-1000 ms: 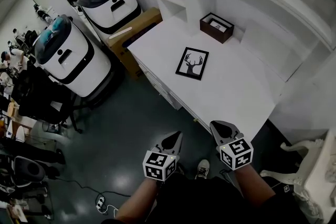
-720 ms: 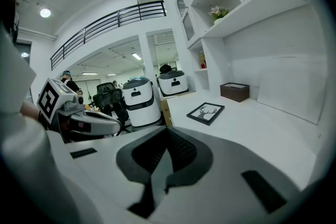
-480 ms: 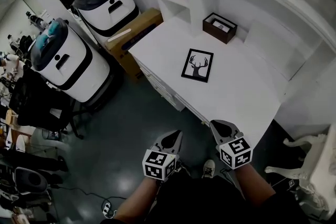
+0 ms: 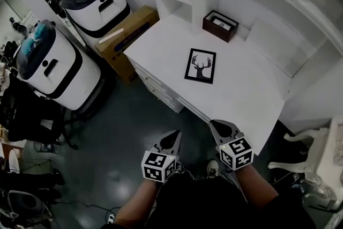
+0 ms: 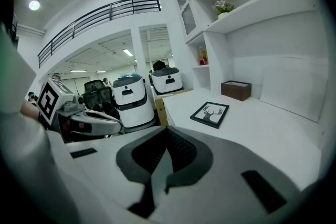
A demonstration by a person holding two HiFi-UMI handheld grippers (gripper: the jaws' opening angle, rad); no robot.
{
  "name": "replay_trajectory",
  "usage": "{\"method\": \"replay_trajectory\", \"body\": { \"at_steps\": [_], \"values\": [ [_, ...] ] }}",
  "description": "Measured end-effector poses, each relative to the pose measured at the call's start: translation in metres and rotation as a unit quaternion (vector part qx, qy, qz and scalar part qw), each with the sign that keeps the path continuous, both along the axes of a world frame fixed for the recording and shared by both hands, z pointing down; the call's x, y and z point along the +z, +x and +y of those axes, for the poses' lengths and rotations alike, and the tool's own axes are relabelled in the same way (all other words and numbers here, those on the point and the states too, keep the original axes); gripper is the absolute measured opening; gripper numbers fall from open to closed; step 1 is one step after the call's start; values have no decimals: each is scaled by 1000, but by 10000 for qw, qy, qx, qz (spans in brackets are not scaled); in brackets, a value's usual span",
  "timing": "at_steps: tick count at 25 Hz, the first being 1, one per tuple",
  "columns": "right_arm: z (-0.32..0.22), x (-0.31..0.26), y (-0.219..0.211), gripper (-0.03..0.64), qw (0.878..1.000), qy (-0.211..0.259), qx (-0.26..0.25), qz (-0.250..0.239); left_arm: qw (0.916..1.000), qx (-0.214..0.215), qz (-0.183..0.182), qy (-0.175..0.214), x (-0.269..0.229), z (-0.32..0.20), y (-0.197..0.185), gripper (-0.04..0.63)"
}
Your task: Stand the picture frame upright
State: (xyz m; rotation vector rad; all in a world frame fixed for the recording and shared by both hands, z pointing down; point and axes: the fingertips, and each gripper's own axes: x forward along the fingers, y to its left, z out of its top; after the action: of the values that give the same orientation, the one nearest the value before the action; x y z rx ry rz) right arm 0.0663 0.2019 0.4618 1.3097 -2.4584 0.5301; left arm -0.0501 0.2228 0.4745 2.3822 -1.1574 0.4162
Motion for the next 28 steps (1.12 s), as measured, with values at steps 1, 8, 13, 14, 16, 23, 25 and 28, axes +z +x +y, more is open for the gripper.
{"method": "replay_trajectory", "body": {
  "at_steps": [1,8,13,14,16,23,25,28],
  "values": [
    [-2,-1,-4,3,10000,5,48,21,10000,36,25,1,0,-2,-4,6],
    [-6,-9,-24,3,9992,90,381,78,9995,305,71,96,-5,-16,-29,6],
    [-7,-11,-32,3,9985,93,537,91,9990,399,56,170,-12,-19,-43,6],
    [-8,-12,-32,3,9984,97,549,94,9990,397,62,184,-13,-20,-44,6],
    [-10,-10,-33,3,9983,91,568,99,9990,403,65,183,-13,-20,-46,6],
    [-24,-2,-37,3,9984,12,557,90,9994,328,44,86,-3,-27,-54,6],
    [-32,2,-39,3,9985,-30,543,59,9995,312,24,66,0,-33,-56,6],
    [-48,7,-43,3,9988,-64,486,18,9996,289,-30,66,0,-48,-59,6]
  ]
}}
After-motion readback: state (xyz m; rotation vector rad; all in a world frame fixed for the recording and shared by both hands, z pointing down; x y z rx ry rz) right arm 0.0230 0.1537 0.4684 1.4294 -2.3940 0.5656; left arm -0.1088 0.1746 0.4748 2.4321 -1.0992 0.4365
